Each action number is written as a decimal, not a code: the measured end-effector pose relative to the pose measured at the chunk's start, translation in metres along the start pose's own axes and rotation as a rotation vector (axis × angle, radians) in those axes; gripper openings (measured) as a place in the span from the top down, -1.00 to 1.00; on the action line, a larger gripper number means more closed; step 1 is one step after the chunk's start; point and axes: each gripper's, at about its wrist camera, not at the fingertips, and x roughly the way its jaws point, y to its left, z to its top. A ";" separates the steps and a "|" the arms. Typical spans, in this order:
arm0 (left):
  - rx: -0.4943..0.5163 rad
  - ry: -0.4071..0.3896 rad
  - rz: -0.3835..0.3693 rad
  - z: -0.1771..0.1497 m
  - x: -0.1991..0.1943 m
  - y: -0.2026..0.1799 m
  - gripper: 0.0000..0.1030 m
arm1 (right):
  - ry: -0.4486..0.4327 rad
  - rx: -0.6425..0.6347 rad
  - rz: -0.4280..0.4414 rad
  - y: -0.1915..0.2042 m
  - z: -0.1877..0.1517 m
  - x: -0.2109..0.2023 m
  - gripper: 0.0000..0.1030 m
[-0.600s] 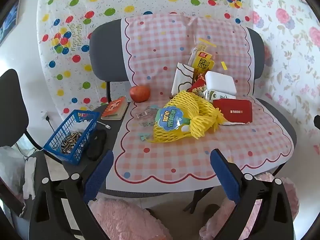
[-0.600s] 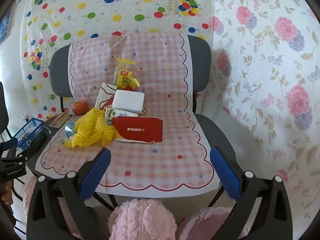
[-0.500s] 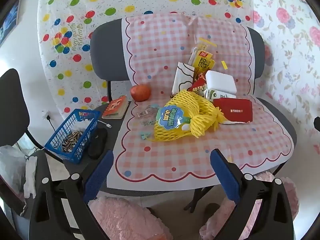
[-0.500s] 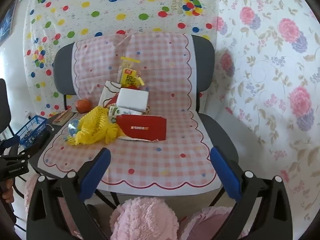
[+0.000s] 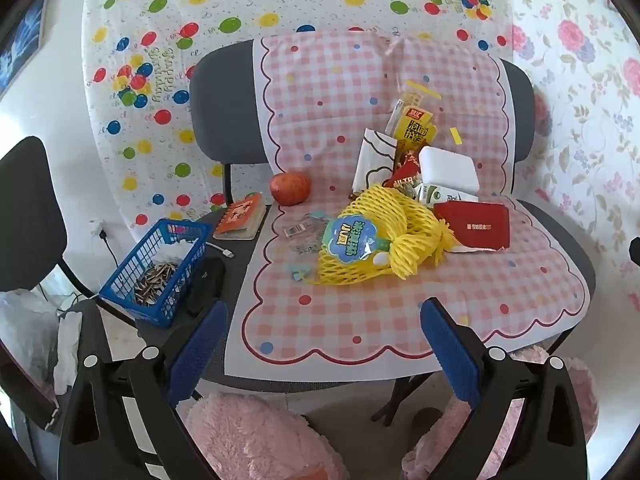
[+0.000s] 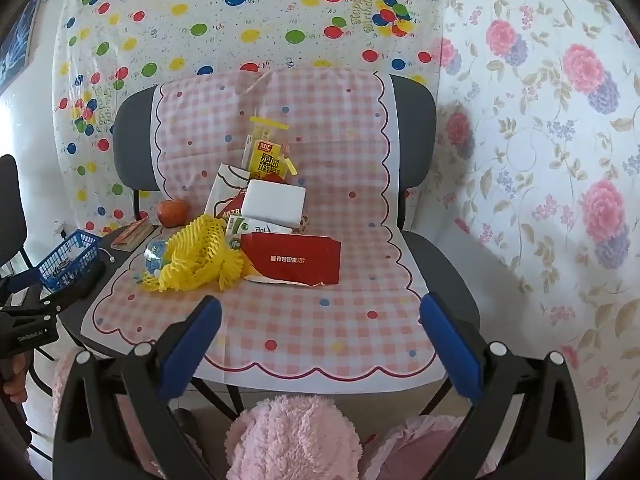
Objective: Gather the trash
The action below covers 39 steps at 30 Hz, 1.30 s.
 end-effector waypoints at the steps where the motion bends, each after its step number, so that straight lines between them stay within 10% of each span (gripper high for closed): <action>1: 0.000 0.001 0.000 0.001 0.000 0.000 -0.87 | -0.001 -0.001 0.000 0.000 0.000 0.000 -0.89; 39: 0.001 0.005 -0.001 0.001 0.001 0.004 -0.87 | 0.000 0.000 0.005 0.001 -0.001 0.004 -0.89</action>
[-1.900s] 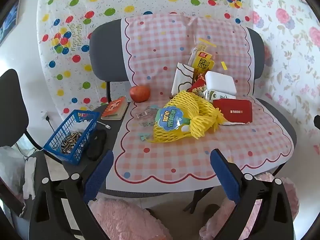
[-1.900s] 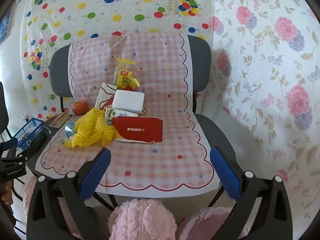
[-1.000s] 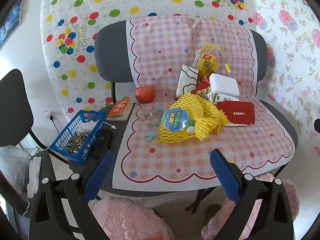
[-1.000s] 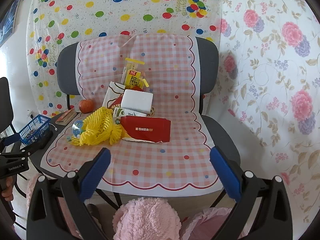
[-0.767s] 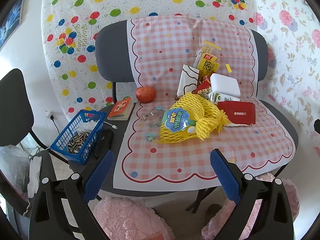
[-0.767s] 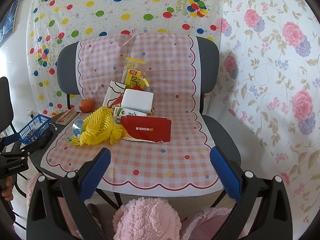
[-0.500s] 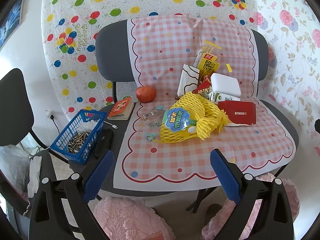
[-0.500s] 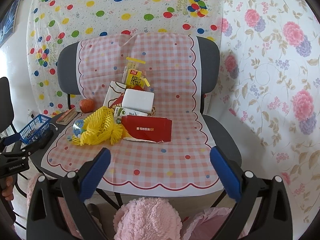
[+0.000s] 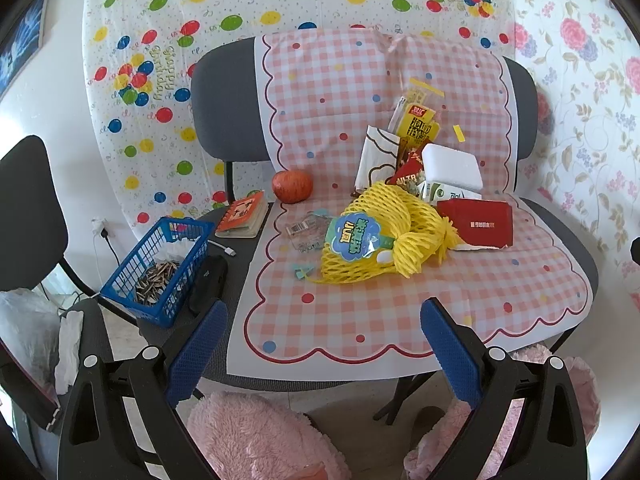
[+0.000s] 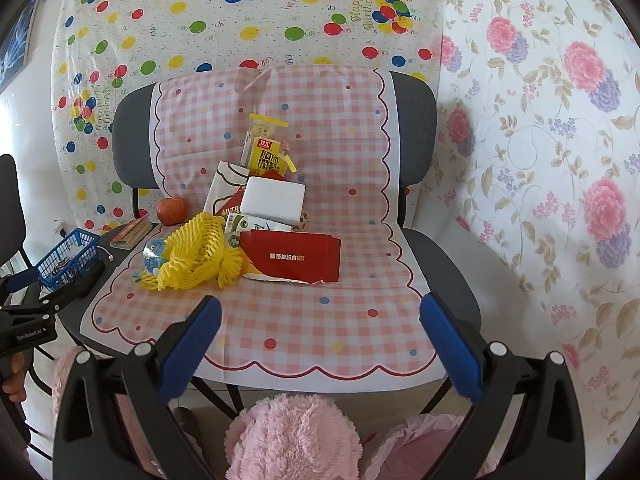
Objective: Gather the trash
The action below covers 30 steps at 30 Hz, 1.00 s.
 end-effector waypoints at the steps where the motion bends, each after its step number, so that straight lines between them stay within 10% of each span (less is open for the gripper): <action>1: 0.000 -0.001 0.000 0.000 0.000 0.000 -0.87 | 0.000 0.001 0.000 0.000 0.000 0.000 -0.89; 30: 0.003 0.007 0.002 -0.007 0.003 0.003 -0.87 | 0.002 0.005 0.001 -0.002 -0.004 0.002 -0.89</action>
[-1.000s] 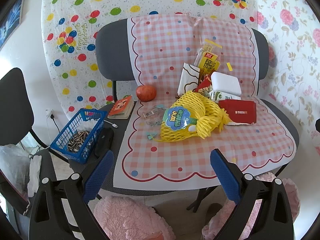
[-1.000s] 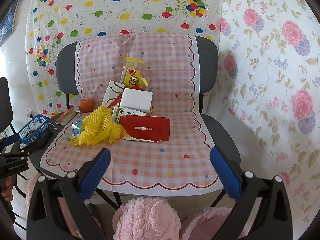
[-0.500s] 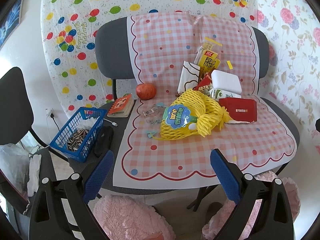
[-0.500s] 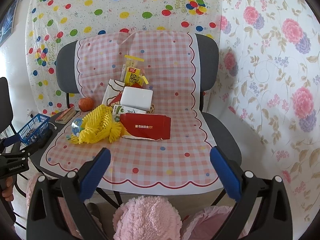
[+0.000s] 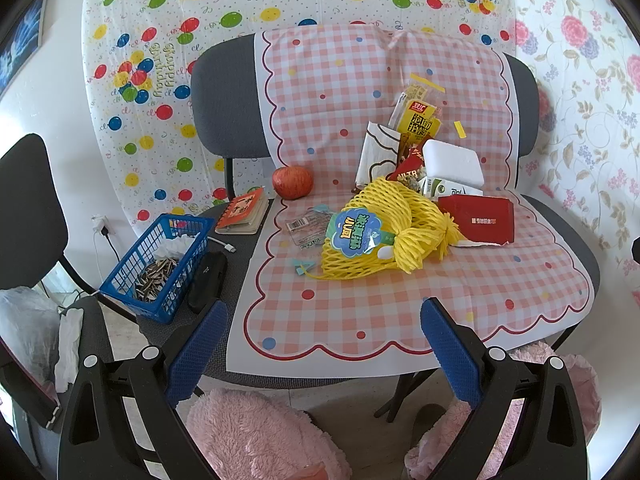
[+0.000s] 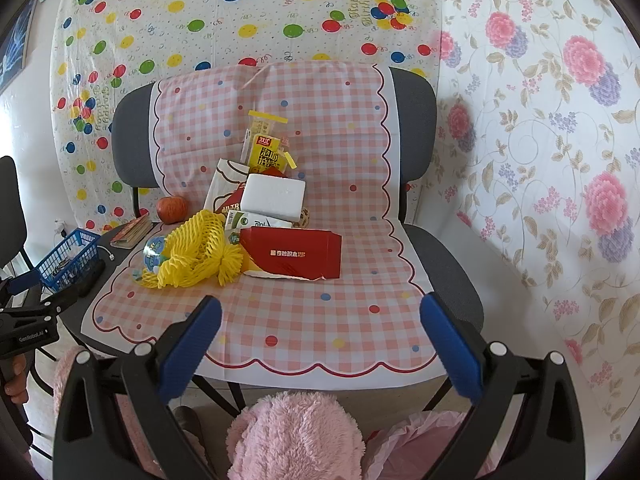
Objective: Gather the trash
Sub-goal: 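Reach the left gripper to the yellow foam net and grasp it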
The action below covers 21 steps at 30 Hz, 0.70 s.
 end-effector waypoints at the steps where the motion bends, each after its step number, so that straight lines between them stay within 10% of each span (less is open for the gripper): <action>1: 0.000 0.000 0.000 0.000 0.000 0.000 -0.87 | -0.001 0.000 0.000 0.000 -0.001 0.000 -0.89; 21: 0.024 0.141 -0.098 -0.016 0.053 -0.009 -0.88 | 0.047 0.018 0.035 -0.002 -0.010 0.036 -0.89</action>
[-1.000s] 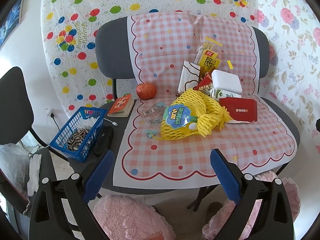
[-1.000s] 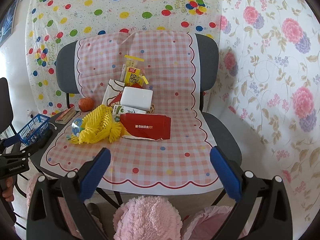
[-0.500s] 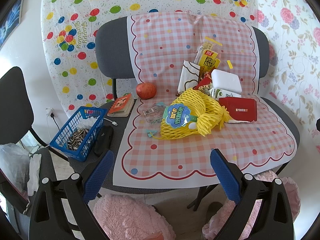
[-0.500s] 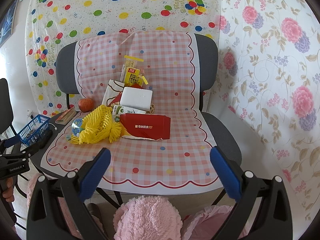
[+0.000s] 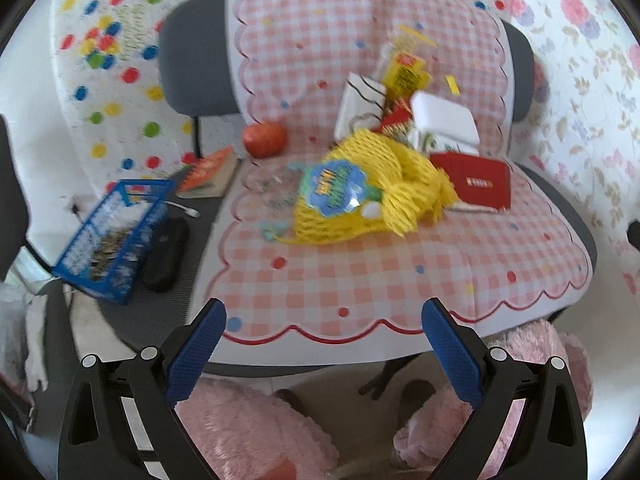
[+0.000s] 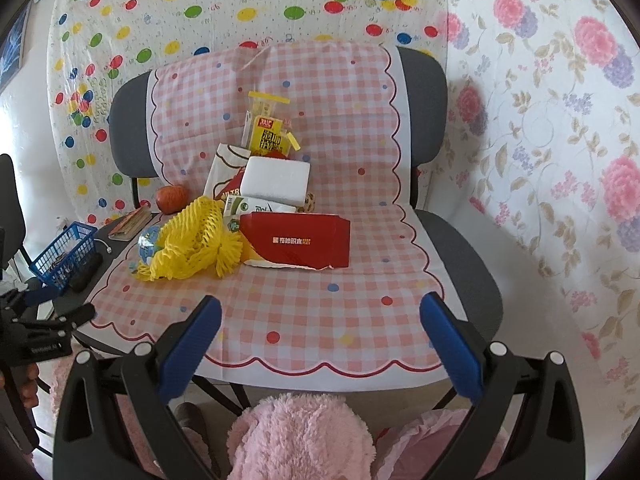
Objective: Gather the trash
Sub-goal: 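Reach the left gripper to the yellow foam net and grasp it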
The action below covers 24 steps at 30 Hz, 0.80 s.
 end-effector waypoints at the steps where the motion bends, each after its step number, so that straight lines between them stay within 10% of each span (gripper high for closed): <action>1: 0.014 0.011 -0.016 0.000 0.006 -0.003 -0.88 | 0.004 0.000 0.002 -0.001 0.001 0.003 -0.88; 15: 0.133 -0.026 -0.086 0.049 0.075 -0.056 -0.88 | 0.056 0.053 0.016 -0.020 0.010 0.060 -0.89; 24: 0.243 0.009 0.041 0.066 0.133 -0.083 -0.88 | 0.086 0.054 0.016 -0.028 0.019 0.090 -0.89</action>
